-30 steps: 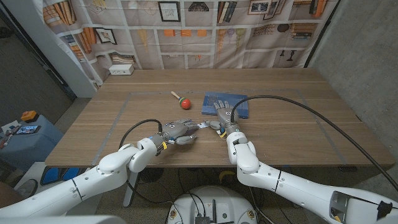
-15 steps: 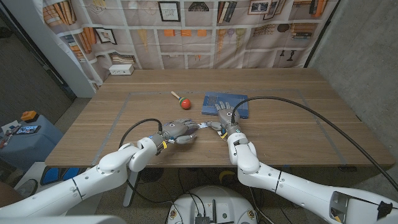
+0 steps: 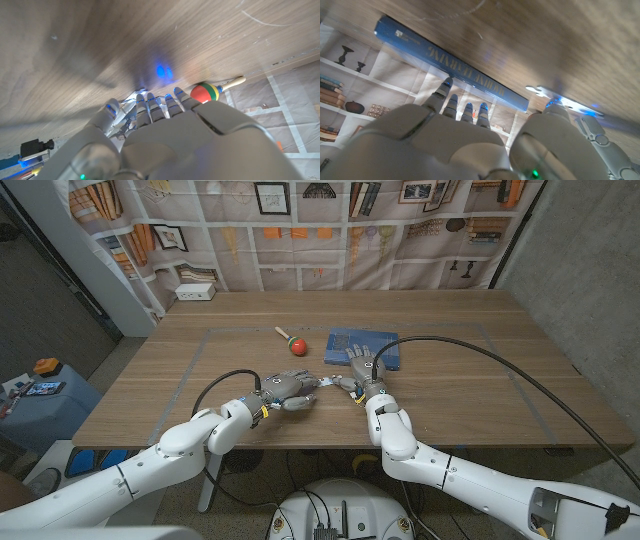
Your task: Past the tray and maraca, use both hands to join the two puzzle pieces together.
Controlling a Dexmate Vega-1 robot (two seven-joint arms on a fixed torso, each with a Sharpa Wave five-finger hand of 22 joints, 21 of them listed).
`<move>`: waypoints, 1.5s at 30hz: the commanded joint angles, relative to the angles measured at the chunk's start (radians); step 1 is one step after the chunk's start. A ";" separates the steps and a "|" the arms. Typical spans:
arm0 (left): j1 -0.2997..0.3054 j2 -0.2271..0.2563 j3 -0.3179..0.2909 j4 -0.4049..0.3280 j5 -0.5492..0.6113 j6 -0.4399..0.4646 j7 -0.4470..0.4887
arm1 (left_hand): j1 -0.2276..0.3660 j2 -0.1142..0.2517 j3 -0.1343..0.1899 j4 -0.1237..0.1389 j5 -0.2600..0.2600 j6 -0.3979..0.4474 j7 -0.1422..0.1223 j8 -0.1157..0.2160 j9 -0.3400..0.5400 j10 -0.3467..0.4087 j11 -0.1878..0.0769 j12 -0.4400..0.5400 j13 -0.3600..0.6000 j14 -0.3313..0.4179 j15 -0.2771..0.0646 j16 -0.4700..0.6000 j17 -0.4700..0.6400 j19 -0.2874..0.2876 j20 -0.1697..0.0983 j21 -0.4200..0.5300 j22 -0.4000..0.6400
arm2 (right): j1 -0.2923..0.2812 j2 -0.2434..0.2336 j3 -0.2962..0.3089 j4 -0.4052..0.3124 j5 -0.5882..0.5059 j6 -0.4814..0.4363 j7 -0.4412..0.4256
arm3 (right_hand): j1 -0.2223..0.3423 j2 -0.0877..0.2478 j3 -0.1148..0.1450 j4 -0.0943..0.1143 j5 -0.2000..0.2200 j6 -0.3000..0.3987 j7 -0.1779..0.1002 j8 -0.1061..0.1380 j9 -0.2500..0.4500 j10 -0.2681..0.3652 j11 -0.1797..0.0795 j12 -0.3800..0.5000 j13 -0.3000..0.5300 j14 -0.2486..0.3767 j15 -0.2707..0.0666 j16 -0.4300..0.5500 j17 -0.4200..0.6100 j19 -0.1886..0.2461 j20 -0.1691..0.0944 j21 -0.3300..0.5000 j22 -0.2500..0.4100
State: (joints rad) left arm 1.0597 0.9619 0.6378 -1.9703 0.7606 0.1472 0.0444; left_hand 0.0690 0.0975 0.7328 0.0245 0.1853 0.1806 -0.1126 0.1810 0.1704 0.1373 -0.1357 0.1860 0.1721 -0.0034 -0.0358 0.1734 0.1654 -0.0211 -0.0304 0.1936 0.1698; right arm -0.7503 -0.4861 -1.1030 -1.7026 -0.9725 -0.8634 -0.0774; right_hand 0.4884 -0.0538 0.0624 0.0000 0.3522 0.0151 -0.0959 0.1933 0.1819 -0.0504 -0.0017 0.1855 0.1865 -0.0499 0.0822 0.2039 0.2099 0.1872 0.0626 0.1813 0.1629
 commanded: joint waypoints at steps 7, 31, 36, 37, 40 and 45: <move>0.002 0.001 -0.001 0.001 -0.002 0.002 0.002 | 0.006 0.085 0.002 -0.006 -0.003 0.007 0.002 0.001 0.003 0.011 -0.002 0.002 0.000 0.006 -0.125 0.003 0.002 0.005 -0.081 0.001 0.004 | 0.009 0.009 -0.017 0.032 -0.010 -0.014 0.003 | 0.013 -0.007 0.000 -0.014 0.006 -0.015 0.001 -0.004 0.002 -0.018 0.013 -0.002 0.002 -0.002 0.009 0.000 0.001 0.006 -0.002 0.003 0.003; 0.005 0.003 -0.004 0.001 0.000 0.006 0.013 | 0.006 0.085 0.003 -0.005 -0.003 0.007 0.002 0.001 0.003 0.010 -0.001 0.001 0.000 0.007 -0.125 0.003 0.002 0.006 -0.081 0.001 0.004 | 0.005 0.001 -0.007 0.017 0.000 0.009 -0.032 | 0.017 -0.005 -0.002 -0.018 0.011 -0.014 0.004 -0.001 0.002 -0.021 0.012 0.001 0.002 -0.002 0.007 0.001 0.001 0.008 -0.001 0.004 0.003; 0.002 0.002 -0.004 0.003 0.002 0.005 0.014 | 0.006 0.085 0.003 -0.005 -0.003 0.007 0.002 0.001 0.004 0.010 -0.001 0.001 0.000 0.006 -0.124 0.003 0.002 0.006 -0.081 0.001 0.004 | 0.005 -0.002 -0.003 0.010 -0.002 0.016 -0.038 | 0.013 -0.003 -0.004 -0.016 0.011 -0.011 0.004 0.000 0.002 -0.018 0.011 0.003 0.002 -0.002 0.009 0.002 0.002 0.009 -0.001 0.004 0.003; 0.002 0.002 -0.004 0.003 0.002 0.005 0.014 | 0.006 0.085 0.003 -0.004 -0.003 0.007 0.002 0.001 0.004 0.010 -0.002 0.001 0.000 0.006 -0.125 0.003 0.002 0.006 -0.081 0.001 0.004 | 0.004 -0.002 -0.002 0.008 -0.002 0.017 -0.040 | 0.013 -0.003 -0.004 -0.015 0.011 -0.011 0.004 0.000 0.002 -0.018 0.011 0.003 0.002 -0.002 0.009 0.002 0.002 0.008 0.000 0.004 0.003; 0.000 0.002 -0.004 0.004 0.002 0.004 0.014 | 0.006 0.085 0.003 -0.005 -0.003 0.006 0.002 0.001 0.004 0.010 -0.002 0.001 0.000 0.006 -0.125 0.003 0.002 0.006 -0.081 0.001 0.004 | 0.005 -0.005 0.000 0.003 -0.004 0.022 -0.039 | 0.010 -0.002 -0.005 -0.014 0.011 -0.010 0.004 0.000 0.002 -0.017 0.011 0.003 0.002 -0.002 0.009 0.002 0.002 0.008 0.000 0.003 0.003; -0.002 0.002 -0.005 0.004 0.003 0.005 0.011 | 0.006 0.086 0.003 -0.004 -0.003 0.005 0.000 0.000 0.003 0.009 -0.002 0.001 0.000 0.005 -0.125 0.003 0.002 0.006 -0.081 0.001 0.004 | 0.004 -0.008 0.006 -0.008 -0.004 0.026 -0.034 | 0.004 -0.001 -0.007 -0.011 0.011 -0.007 0.004 0.001 0.002 -0.016 0.010 0.004 0.002 -0.002 0.009 0.003 0.003 0.008 0.000 0.003 0.003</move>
State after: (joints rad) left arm 1.0625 0.9642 0.6342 -1.9686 0.7607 0.1518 0.0566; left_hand 0.0690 0.0975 0.7328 0.0245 0.1853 0.1806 -0.1126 0.1810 0.1704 0.1373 -0.1357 0.1860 0.1721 -0.0034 -0.0357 0.1734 0.1652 -0.0211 -0.0305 0.1936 0.1698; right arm -0.7448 -0.4879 -1.1069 -1.6922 -0.9747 -0.8492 -0.1091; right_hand 0.4973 -0.0610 0.0567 -0.0138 0.3573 0.0013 -0.0894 0.1933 0.1819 -0.0627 0.0106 0.1855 0.1865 -0.0535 0.0858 0.2038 0.2103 0.1872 0.0626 0.1813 0.1630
